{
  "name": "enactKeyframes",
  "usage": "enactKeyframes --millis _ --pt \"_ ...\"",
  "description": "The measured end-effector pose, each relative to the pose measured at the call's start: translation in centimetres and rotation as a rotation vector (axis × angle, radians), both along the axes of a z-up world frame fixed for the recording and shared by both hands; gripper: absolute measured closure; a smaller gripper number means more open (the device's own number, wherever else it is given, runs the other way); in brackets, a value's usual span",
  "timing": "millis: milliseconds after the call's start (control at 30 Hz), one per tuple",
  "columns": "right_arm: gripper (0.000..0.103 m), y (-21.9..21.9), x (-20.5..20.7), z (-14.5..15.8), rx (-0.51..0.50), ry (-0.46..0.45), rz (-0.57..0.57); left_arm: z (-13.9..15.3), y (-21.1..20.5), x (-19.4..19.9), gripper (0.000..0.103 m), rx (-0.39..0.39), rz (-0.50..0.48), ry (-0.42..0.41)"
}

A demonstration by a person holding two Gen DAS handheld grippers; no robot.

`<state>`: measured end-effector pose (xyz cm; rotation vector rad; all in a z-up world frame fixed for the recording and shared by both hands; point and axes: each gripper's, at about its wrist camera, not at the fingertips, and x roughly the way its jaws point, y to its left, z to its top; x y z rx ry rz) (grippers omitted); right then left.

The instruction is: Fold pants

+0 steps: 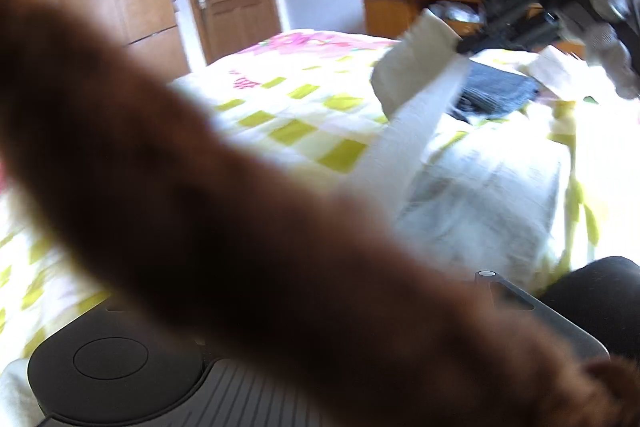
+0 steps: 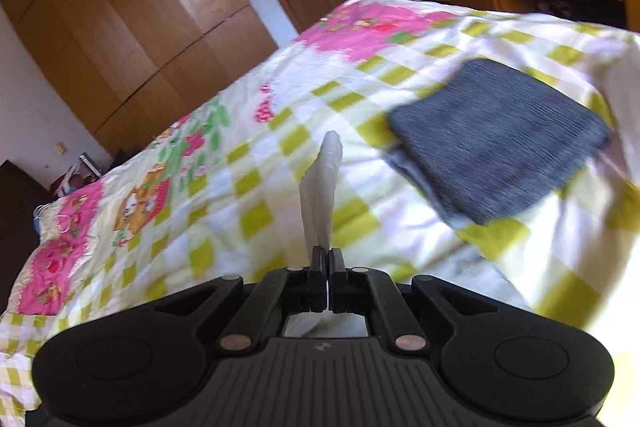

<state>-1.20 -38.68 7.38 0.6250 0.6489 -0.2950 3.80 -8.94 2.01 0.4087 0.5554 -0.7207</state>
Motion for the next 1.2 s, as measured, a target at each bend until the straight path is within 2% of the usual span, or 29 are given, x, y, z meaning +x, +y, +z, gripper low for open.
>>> enactKeyframes --millis 133,267,400,567,633,833,933,1033,1100,1200 --pt "0.084 -2.8 -6.1 -5.2 0.108 0.094 -0.119 -1.5 -3.0 -2.0 0.044 0.061 -0.104 0.043" --pt "0.082 -4.1 -8.3 -7.7 0.162 0.086 -0.162 -3.0 -4.7 -3.5 0.044 0.149 -0.166 0.041" --pt "0.079 -5.3 -8.3 -7.9 0.198 0.011 -0.176 -3.3 -5.4 -3.8 0.044 0.181 -0.173 0.04" --pt "0.078 -5.8 -7.5 -8.5 0.212 0.011 -0.186 -3.2 -5.8 -3.7 0.043 0.184 -0.157 0.031" --pt "0.083 -6.1 -7.4 -8.5 0.224 0.008 -0.198 -3.2 -6.0 -3.5 0.043 0.183 -0.154 0.031" --pt "0.083 -5.8 -8.8 -5.7 0.203 -0.076 -0.188 -2.4 -5.6 -3.2 0.043 0.157 -0.136 0.006" --pt "0.081 -5.4 -9.4 -5.7 0.191 -0.045 -0.166 -2.0 -5.4 -3.5 0.043 0.155 -0.145 -0.008" --pt "0.079 -4.8 -9.1 -6.8 0.237 -0.004 -0.125 -2.3 -5.5 -3.9 0.043 0.163 -0.16 0.004" --pt "0.079 -3.9 -9.0 -6.3 0.191 -0.012 -0.086 -2.2 -5.3 -4.4 0.043 0.153 -0.166 0.029" --pt "0.079 -1.6 -8.4 -4.7 -0.023 0.007 0.002 -1.8 -4.2 -5.2 0.043 0.153 -0.144 0.036"
